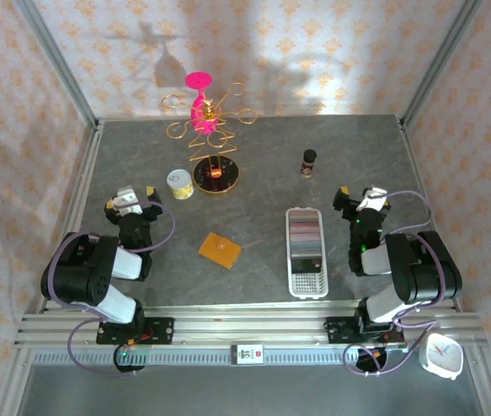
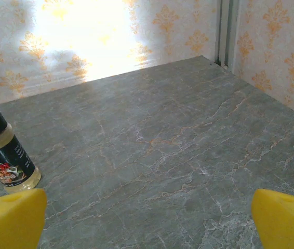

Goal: Put the credit cards into the card holder

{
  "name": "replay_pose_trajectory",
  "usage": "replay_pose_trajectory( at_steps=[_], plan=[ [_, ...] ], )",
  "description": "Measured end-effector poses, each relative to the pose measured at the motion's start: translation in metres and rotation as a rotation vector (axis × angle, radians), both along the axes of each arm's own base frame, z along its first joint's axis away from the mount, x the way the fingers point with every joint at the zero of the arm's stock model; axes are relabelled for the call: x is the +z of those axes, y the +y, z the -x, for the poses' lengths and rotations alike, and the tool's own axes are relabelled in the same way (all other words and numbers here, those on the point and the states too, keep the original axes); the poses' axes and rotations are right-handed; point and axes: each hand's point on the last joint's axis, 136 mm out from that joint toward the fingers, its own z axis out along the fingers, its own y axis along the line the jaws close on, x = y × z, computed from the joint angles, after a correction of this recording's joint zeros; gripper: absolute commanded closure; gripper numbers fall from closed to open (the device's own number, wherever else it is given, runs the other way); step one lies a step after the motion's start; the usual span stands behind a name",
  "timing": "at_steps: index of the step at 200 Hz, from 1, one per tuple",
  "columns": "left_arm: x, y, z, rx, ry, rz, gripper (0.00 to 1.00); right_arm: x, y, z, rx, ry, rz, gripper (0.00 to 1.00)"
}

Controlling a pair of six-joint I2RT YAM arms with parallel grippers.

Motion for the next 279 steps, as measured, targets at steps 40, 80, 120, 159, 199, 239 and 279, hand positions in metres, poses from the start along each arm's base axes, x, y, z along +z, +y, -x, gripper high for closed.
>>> replay_pose_trajectory(
  at_steps=[40, 80, 120, 159, 199, 239, 279],
  plan=[
    [0.0, -0.0005, -0.0001, -0.002, 0.0, 0.0, 0.01, 0.0, 0.0, 0.0, 0.0, 0.0, 0.0, 0.0],
    [0.0, -0.0005, -0.0001, -0.002, 0.0, 0.0, 0.01, 0.0, 0.0, 0.0, 0.0, 0.0, 0.0, 0.0],
    [0.0, -0.0005, -0.0001, -0.002, 0.0, 0.0, 0.01, 0.0, 0.0, 0.0, 0.0, 0.0, 0.0, 0.0],
    [0.0, -0.0005, -0.0001, -0.002, 0.0, 0.0, 0.01, 0.0, 0.0, 0.0, 0.0, 0.0, 0.0, 0.0],
    [0.0, -0.0005, -0.0001, -0.002, 0.0, 0.0, 0.01, 0.0, 0.0, 0.0, 0.0, 0.0, 0.0, 0.0],
    [0.0, -0.0005, -0.0001, -0.002, 0.0, 0.0, 0.01, 0.0, 0.0, 0.0, 0.0, 0.0, 0.0, 0.0],
    [0.0, -0.0005, 0.0, -0.001, 0.0, 0.0, 0.01, 0.0011, 0.0026, -0.0003, 0.015, -0.002, -0.001, 0.0]
  ],
)
